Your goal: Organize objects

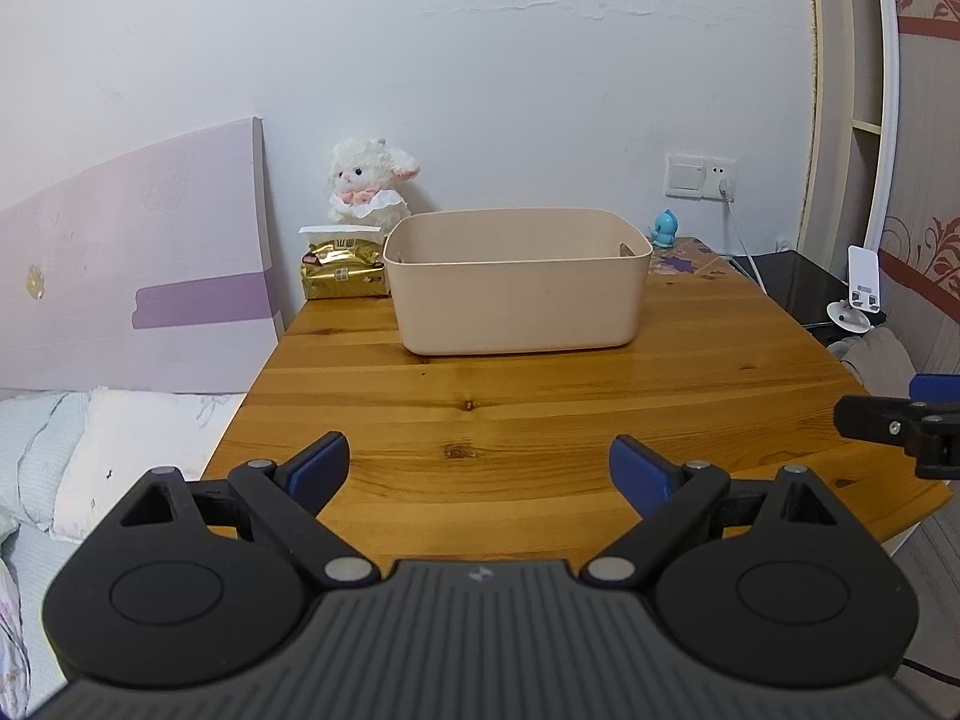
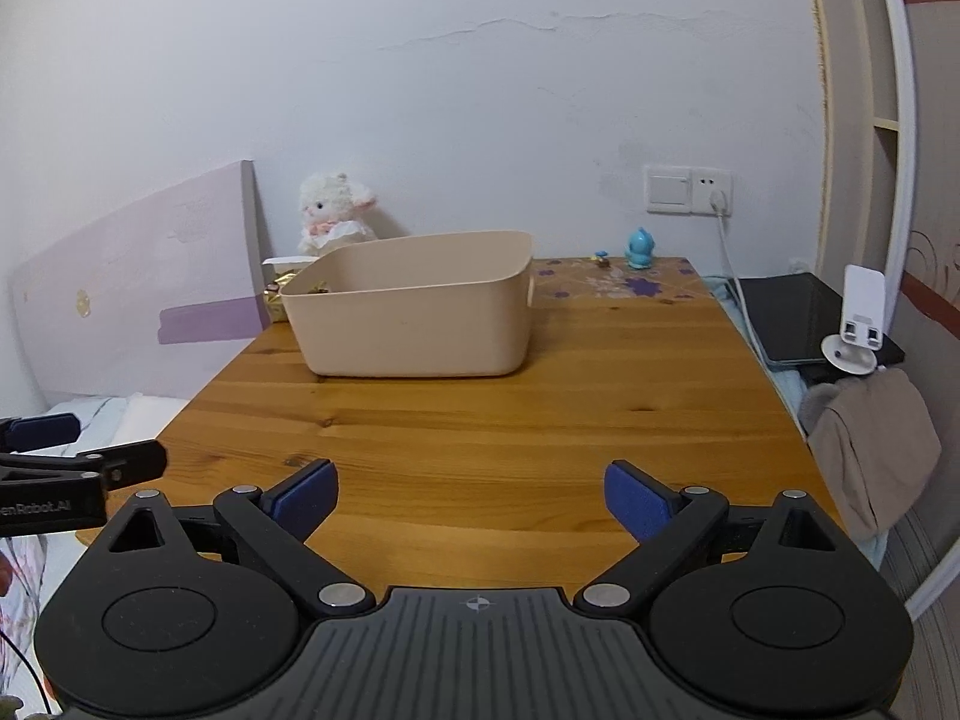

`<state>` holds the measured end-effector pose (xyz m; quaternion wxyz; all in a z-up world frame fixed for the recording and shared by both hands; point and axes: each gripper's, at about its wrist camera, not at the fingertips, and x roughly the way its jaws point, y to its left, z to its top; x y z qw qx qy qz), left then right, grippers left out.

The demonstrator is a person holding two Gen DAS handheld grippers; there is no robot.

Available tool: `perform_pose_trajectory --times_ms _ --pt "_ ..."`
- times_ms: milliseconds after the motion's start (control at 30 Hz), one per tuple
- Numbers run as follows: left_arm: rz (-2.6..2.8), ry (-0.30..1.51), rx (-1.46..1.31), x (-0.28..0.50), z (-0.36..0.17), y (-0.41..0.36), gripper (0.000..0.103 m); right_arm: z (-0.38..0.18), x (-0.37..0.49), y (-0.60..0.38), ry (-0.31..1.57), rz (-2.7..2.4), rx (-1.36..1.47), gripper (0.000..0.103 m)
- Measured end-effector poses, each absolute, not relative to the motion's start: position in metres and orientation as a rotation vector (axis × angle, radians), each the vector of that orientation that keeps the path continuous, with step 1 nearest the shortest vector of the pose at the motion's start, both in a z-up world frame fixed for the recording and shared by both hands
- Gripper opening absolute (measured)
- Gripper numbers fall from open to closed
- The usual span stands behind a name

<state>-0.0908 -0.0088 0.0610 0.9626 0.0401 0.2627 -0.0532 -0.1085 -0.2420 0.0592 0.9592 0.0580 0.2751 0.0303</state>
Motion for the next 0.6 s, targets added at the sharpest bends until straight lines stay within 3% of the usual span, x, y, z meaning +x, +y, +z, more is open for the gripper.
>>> perform_pose_trajectory --times_ms 600 --pt "-0.071 0.53 0.041 -0.099 0.069 0.007 0.094 0.071 -0.116 -0.238 0.55 0.06 0.102 0.097"
